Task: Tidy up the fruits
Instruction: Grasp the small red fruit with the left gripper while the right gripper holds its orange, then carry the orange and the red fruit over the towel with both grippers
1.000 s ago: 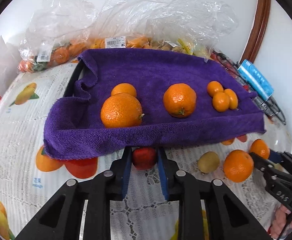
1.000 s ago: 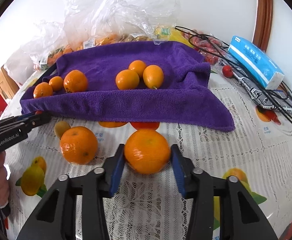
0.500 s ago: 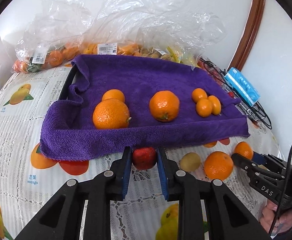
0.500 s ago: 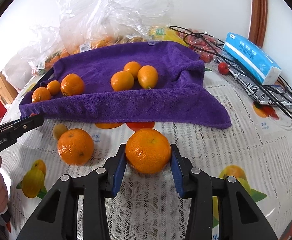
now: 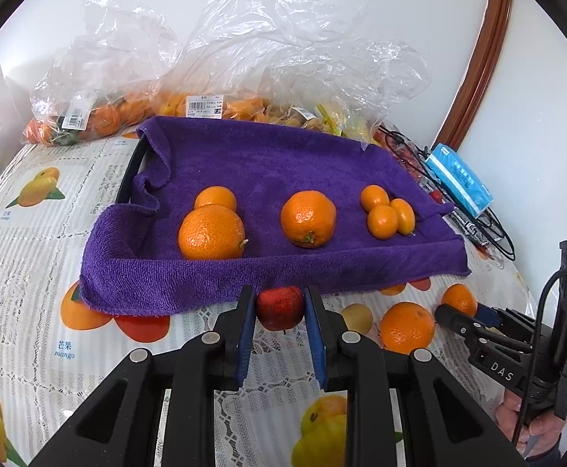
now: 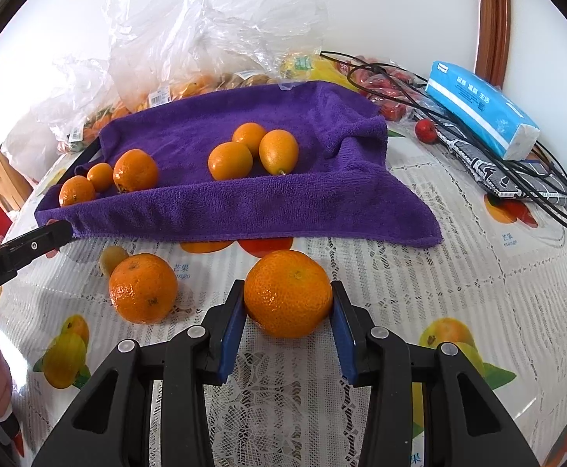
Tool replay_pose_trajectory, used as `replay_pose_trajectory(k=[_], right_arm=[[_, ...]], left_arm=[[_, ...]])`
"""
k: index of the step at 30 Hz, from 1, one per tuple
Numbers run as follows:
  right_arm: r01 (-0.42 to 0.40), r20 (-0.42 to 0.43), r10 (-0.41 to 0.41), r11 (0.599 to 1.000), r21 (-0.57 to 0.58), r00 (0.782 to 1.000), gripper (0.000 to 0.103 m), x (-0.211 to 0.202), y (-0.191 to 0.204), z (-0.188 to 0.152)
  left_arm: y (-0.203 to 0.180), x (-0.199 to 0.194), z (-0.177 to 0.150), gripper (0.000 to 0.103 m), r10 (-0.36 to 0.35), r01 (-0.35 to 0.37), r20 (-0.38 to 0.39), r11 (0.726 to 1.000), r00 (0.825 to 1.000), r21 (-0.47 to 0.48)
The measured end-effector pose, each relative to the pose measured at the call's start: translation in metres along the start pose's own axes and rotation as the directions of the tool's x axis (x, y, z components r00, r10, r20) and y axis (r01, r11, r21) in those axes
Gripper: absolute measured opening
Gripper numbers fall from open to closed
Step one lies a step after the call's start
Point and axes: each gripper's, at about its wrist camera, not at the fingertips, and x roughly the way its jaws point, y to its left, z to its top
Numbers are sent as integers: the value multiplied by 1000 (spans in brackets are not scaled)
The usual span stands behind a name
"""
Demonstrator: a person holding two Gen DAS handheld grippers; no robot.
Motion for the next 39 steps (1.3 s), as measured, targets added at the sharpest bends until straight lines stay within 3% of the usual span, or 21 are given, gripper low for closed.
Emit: replay_pose_trajectory(k=[13,22,26,29,39], right_arm=[[-17,19,16,999,52,1000,41,-9,-5,1],[-18,95,16,1000,17,995,41,-46,9,19],[-23,127,23,1000,-8,992,41,-54,17,35],[-33,156,39,999,-40,987,41,-56,26,51],[-90,255,109,992,-87,961,41,-49,54,108]], left_arm=[[-2,-13,3,24,-58,58,36,998,998,-3],[-1,-22,6,24,-38,38,59,999,998,-3],[-1,-22,13,24,-25,25,39,1000,999,-1],[0,-29,24,24,-39,40,60,999,997,-14],[9,-34,77,24,39,-35,142,999,989,-34]])
